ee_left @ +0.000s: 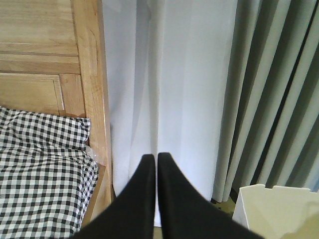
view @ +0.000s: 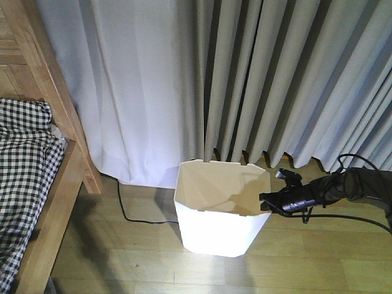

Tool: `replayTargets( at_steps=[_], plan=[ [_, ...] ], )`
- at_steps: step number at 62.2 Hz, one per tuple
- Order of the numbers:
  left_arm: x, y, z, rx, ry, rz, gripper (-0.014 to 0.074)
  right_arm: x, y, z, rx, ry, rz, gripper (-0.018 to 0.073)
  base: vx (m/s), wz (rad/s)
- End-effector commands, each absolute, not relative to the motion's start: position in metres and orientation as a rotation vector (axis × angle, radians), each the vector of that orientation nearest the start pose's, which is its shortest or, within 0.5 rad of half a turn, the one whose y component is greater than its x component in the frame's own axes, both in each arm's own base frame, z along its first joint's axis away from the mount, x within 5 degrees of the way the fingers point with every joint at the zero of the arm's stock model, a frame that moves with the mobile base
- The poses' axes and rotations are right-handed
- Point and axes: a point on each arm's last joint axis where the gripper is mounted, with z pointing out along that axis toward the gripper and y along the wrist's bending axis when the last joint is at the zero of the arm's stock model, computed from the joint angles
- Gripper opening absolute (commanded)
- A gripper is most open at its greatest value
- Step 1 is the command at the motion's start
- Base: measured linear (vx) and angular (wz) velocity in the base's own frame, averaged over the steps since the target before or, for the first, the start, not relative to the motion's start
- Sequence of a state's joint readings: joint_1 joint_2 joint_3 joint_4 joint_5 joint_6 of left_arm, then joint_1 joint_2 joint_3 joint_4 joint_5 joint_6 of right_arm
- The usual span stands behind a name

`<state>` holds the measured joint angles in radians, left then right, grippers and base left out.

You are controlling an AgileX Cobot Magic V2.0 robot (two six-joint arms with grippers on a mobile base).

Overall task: Move trash bin to bedside with robot
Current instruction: 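Push the bin with the right gripper next to the bed frame, then open the right gripper and withdraw it from the bin rim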

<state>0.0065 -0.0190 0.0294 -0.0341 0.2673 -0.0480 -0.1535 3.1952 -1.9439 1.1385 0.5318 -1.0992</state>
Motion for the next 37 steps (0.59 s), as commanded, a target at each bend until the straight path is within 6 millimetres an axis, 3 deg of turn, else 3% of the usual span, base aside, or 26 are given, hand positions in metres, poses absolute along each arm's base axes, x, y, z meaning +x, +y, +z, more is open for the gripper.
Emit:
replayTargets(
  at_steps=[1, 12, 22, 37],
  plan=[
    [0.056, -0.001, 0.178, -0.082, 1.705, -0.077, -0.0006, 0.442, -0.039, -0.194, 0.14, 2.768, 0.689, 0.0312, 0.0, 0.0],
    [0.056, -0.001, 0.178, -0.082, 1.705, -0.077, -0.0006, 0.445, -0.06, -0.177, 0.127, 2.745, 0.76, 0.031, 0.0, 0.0],
    [0.056, -0.001, 0.178, -0.082, 1.705, -0.077, -0.0006, 0.455, -0.059, -0.149, -0.011, 2.746, 0.787, 0.0292, 0.0, -0.01],
    [0.056, -0.001, 0.178, -0.082, 1.705, -0.077, -0.0006, 0.466, -0.065, -0.105, -0.08, 2.802, 0.792, 0.0239, 0.0, 0.0]
  ],
)
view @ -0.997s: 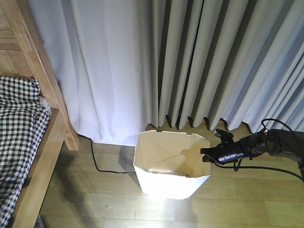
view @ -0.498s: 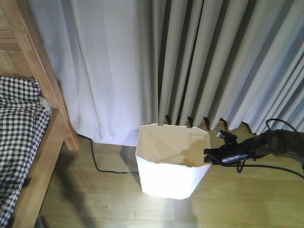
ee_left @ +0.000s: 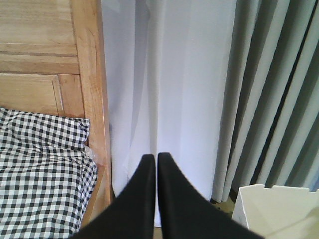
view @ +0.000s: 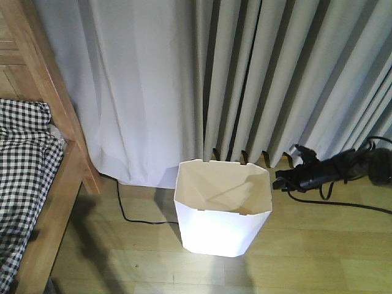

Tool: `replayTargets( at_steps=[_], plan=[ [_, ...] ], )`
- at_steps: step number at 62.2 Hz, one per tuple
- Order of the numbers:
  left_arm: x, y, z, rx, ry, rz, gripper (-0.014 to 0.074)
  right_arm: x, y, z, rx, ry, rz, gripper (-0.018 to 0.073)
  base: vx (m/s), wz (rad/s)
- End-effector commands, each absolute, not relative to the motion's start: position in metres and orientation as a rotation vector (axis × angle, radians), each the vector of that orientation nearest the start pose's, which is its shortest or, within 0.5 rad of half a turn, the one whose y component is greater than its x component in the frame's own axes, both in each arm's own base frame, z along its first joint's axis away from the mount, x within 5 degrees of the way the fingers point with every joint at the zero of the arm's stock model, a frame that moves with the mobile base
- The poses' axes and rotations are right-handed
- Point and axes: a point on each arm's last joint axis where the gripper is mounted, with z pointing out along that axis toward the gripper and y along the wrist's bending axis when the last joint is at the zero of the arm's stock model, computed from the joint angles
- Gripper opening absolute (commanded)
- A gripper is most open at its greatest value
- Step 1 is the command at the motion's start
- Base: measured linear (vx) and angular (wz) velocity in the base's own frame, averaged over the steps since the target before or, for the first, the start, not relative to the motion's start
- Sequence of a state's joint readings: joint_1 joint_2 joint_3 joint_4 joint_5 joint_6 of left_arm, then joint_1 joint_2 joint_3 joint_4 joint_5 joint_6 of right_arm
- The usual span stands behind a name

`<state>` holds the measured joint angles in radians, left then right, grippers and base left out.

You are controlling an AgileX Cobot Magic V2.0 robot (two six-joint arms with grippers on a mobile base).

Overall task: Move trash bin to bedside with robot
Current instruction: 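Open the right gripper and withdraw it from the bin rim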

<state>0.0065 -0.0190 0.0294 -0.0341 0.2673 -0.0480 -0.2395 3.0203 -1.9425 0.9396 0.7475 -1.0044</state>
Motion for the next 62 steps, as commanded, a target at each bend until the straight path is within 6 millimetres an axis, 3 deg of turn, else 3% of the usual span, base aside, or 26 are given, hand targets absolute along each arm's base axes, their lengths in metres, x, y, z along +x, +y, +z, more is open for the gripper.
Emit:
replayTargets(
  at_steps=[1, 14, 21, 33, 41, 51, 62],
  plan=[
    [0.056, -0.001, 0.178, -0.082, 1.705, -0.077, -0.0006, 0.465, -0.066, -0.102, -0.102, 2.82, 0.786, 0.0237, 0.0, 0.0],
    [0.056, -0.001, 0.178, -0.082, 1.705, -0.077, -0.0006, 0.456, -0.078, -0.075, -0.173, 3.076, 0.636, 0.0201, 0.0, 0.0],
    [0.056, -0.001, 0.178, -0.082, 1.705, -0.077, -0.0006, 0.459, -0.086, -0.044, -0.149, 3.146, 0.53, 0.0152, 0.0, 0.0],
    [0.056, -0.001, 0.178, -0.082, 1.705, -0.077, -0.0006, 0.476, -0.097, 0.059, -0.127, 3.058, 0.334, -0.0013, 0.0, 0.0],
    [0.056, -0.001, 0.178, -0.082, 1.705, -0.077, -0.0006, 0.48, -0.099, 0.141, -0.107, 2.91, 0.231, -0.0006, 0.0, 0.0],
    [0.056, -0.001, 0.178, -0.082, 1.705, -0.077, -0.0006, 0.468, -0.093, 0.233, -0.179, 2.751, 0.059, -0.0006, 0.0, 0.0],
    [0.056, -0.001, 0.178, -0.082, 1.705, -0.077, -0.0006, 0.442, -0.084, 0.303, -0.156, 2.613, -0.033, -0.0004, 0.0, 0.0]
  ],
)
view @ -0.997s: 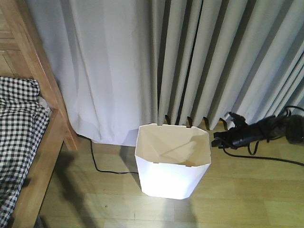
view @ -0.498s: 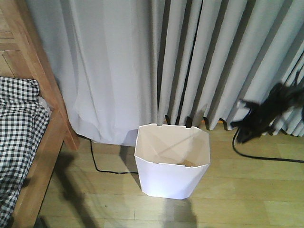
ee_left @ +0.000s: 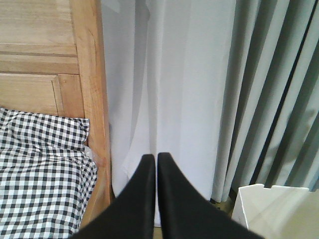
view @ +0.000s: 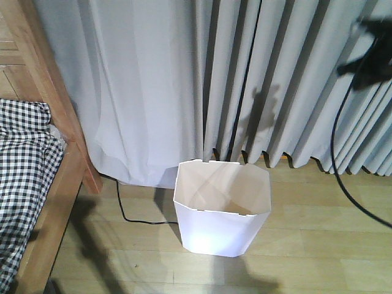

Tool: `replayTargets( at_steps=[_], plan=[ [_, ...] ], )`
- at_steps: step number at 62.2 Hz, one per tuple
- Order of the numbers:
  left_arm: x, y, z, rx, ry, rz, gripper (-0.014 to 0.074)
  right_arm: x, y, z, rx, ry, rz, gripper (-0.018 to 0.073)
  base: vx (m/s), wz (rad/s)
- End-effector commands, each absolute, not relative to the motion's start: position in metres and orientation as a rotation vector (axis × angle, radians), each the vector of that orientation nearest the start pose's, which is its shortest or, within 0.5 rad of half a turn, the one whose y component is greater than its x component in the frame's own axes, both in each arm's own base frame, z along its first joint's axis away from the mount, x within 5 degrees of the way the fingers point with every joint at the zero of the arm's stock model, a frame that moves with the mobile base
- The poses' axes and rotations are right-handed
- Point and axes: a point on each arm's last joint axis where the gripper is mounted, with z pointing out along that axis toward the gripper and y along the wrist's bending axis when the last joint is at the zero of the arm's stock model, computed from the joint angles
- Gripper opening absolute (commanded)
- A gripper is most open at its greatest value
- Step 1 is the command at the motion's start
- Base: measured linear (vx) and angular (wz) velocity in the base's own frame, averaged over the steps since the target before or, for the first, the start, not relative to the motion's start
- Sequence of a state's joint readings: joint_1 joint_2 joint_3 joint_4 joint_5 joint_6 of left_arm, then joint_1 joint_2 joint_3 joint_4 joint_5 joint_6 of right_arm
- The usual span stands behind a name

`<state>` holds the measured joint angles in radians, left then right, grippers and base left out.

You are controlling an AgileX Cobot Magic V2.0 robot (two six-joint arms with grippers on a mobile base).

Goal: Move trash bin to bedside with robot

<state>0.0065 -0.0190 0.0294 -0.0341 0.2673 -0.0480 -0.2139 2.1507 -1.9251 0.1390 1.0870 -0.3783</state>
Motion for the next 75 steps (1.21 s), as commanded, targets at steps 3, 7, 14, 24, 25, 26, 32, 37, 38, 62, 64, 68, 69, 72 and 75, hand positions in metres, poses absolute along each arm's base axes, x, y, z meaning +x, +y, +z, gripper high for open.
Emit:
replayTargets(
  at_steps=[3, 7, 14, 24, 25, 26, 32, 37, 38, 62, 64, 68, 69, 72, 75],
  plan=[
    [0.056, -0.001, 0.178, -0.082, 1.705, -0.077, -0.0006, 0.432, -0.081, 0.315, -0.157, 2.571, -0.052, -0.0004, 0.0, 0.0],
    [0.056, -0.001, 0.178, -0.082, 1.705, -0.077, -0.0006, 0.414, -0.077, 0.326, -0.147, 2.505, -0.078, -0.0004, 0.0, 0.0],
    [0.056, -0.001, 0.178, -0.082, 1.705, -0.077, -0.0006, 0.377, -0.07, 0.341, -0.121, 2.383, -0.118, -0.0004, 0.0, 0.0],
    [0.056, -0.001, 0.178, -0.082, 1.705, -0.077, -0.0006, 0.318, -0.059, 0.344, -0.136, 2.266, -0.181, -0.0004, 0.0, 0.0],
    [0.056, -0.001, 0.178, -0.082, 1.705, -0.077, -0.0006, 0.312, -0.058, 0.34, -0.14, 2.271, -0.183, -0.0004, 0.0, 0.0],
    [0.056, -0.001, 0.178, -0.082, 1.705, -0.077, -0.0006, 0.305, -0.057, 0.342, -0.14, 2.25, -0.191, -0.0004, 0.0, 0.0],
    [0.056, -0.001, 0.178, -0.082, 1.705, -0.077, -0.0006, 0.269, -0.05, 0.336, -0.125, 2.195, -0.206, -0.0004, 0.0, 0.0],
    [0.056, -0.001, 0.178, -0.082, 1.705, -0.077, -0.0006, 0.24, -0.044, 0.332, -0.102, 2.138, -0.207, -0.0004, 0.0, 0.0],
    [0.056, -0.001, 0.178, -0.082, 1.705, -0.077, -0.0006, 0.232, -0.042, 0.331, -0.098, 2.125, -0.208, -0.0004, 0.0, 0.0],
    [0.056, -0.001, 0.178, -0.082, 1.705, -0.077, -0.0006, 0.121, -0.005, 0.303, -0.087, 1.761, -0.107, -0.0004, 0.0, 0.0],
    [0.056, -0.001, 0.178, -0.082, 1.705, -0.077, -0.0006, 0.115, -0.001, 0.303, -0.117, 1.734, -0.097, -0.0004, 0.0, 0.0],
    [0.056, -0.001, 0.178, -0.082, 1.705, -0.077, -0.0006, 0.103, 0.004, 0.303, -0.156, 1.707, -0.065, -0.0004, 0.0, 0.0],
    [0.056, -0.001, 0.178, -0.082, 1.705, -0.077, -0.0006, 0.099, 0.005, 0.304, -0.167, 1.704, -0.056, -0.0004, 0.0, 0.0],
    [0.056, -0.001, 0.178, -0.082, 1.705, -0.077, -0.0006, 0.091, 0.008, 0.305, -0.184, 1.693, -0.037, -0.0004, 0.0, 0.0],
    [0.056, -0.001, 0.178, -0.082, 1.705, -0.077, -0.0006, 0.082, 0.009, 0.305, -0.19, 1.689, -0.013, -0.0004, 0.0, 0.0]
  ],
)
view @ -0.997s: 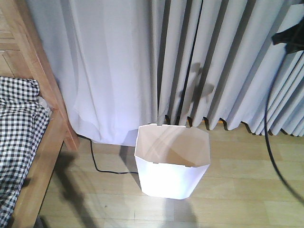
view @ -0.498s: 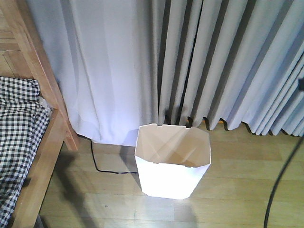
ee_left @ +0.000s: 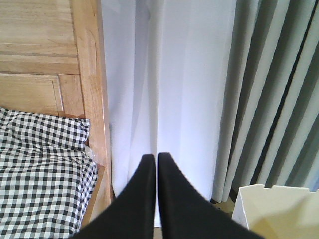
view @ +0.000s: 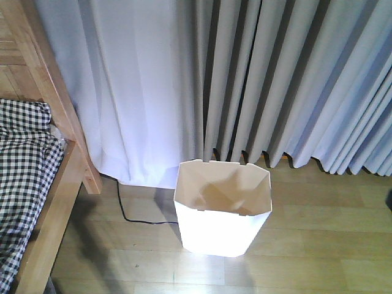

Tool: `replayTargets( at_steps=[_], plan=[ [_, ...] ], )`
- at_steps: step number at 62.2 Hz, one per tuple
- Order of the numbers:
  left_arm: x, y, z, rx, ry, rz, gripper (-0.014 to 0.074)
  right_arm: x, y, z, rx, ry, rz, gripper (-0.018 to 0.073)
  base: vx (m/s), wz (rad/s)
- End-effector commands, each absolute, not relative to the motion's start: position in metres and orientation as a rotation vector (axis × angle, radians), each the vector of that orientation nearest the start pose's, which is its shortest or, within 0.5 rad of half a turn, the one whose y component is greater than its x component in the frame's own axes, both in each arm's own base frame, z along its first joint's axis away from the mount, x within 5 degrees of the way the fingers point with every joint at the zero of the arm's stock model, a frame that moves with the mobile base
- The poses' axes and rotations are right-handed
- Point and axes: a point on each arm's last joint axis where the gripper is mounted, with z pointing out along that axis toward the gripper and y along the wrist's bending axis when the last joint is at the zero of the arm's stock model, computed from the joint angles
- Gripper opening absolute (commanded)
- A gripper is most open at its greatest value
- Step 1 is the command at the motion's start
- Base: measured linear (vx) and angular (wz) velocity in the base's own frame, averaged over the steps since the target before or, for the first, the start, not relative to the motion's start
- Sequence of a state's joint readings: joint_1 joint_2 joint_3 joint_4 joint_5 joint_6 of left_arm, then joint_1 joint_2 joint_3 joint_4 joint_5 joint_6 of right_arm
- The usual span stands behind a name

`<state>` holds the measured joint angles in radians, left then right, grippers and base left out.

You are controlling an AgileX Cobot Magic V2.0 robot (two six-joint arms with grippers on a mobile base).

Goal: Move trash bin to bedside with robot

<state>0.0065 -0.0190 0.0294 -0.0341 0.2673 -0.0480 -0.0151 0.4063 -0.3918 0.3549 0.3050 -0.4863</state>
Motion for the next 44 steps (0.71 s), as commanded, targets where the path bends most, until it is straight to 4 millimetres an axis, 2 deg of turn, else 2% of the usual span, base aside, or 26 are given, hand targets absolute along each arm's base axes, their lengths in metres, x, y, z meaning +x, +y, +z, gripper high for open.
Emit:
replayTargets(
  at_steps=[1, 12, 16, 22, 28, 44],
  plan=[
    [0.056, -0.001, 0.178, -0.082, 1.705, -0.077, -0.0006, 0.078, 0.01, 0.305, -0.191, 1.688, -0.004, -0.0004, 0.0, 0.0],
    [0.056, -0.001, 0.178, -0.082, 1.705, -0.077, -0.0006, 0.05, 0.013, 0.306, -0.145, 1.632, 0.078, -0.0004, 0.0, 0.0],
    [0.056, -0.001, 0.178, -0.082, 1.705, -0.077, -0.0006, 0.043, 0.012, 0.299, -0.13, 1.585, 0.073, -0.0004, 0.0, 0.0],
    [0.056, -0.001, 0.178, -0.082, 1.705, -0.077, -0.0006, 0.042, 0.009, 0.275, -0.101, 1.529, 0.042, -0.0004, 0.0, 0.0],
    [0.056, -0.001, 0.178, -0.082, 1.705, -0.077, -0.0006, 0.041, 0.005, 0.262, -0.064, 1.443, 0.015, -0.0004, 0.0, 0.0],
    [0.056, -0.001, 0.178, -0.082, 1.705, -0.077, -0.0006, 0.042, 0.003, 0.257, -0.047, 1.411, 0.003, -0.0004, 0.0, 0.0]
  ],
)
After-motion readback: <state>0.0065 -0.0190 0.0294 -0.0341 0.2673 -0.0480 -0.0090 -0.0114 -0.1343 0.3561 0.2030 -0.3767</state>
